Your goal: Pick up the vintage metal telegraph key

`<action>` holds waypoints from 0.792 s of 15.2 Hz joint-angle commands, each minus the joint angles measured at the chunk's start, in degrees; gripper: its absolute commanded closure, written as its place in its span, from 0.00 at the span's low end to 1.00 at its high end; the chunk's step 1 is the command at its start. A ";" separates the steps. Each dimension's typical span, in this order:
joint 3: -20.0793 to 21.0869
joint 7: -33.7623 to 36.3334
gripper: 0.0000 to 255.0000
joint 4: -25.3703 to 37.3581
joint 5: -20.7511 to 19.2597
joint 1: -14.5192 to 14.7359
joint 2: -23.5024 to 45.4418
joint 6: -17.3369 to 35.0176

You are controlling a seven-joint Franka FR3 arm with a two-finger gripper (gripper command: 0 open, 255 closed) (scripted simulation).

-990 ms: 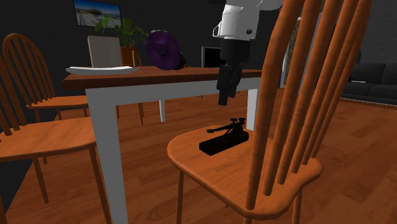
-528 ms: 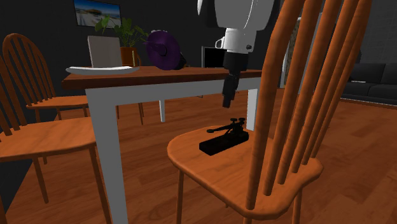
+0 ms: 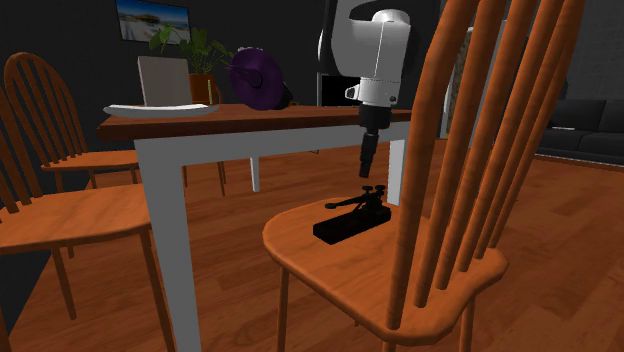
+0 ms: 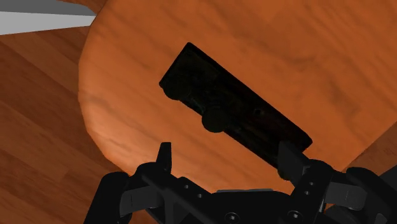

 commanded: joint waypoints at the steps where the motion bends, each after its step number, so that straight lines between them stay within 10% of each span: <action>1: 0.56 -0.98 0.00 0.35 0.94 -0.78 1.37 0.74; 8: 1.42 -2.16 0.00 -1.73 2.41 -1.11 2.96 4.05; 9: 1.42 -2.20 1.00 -1.60 2.44 -1.20 3.02 3.96; 12: 1.43 -2.20 1.00 -1.57 2.45 -1.21 3.05 3.95</action>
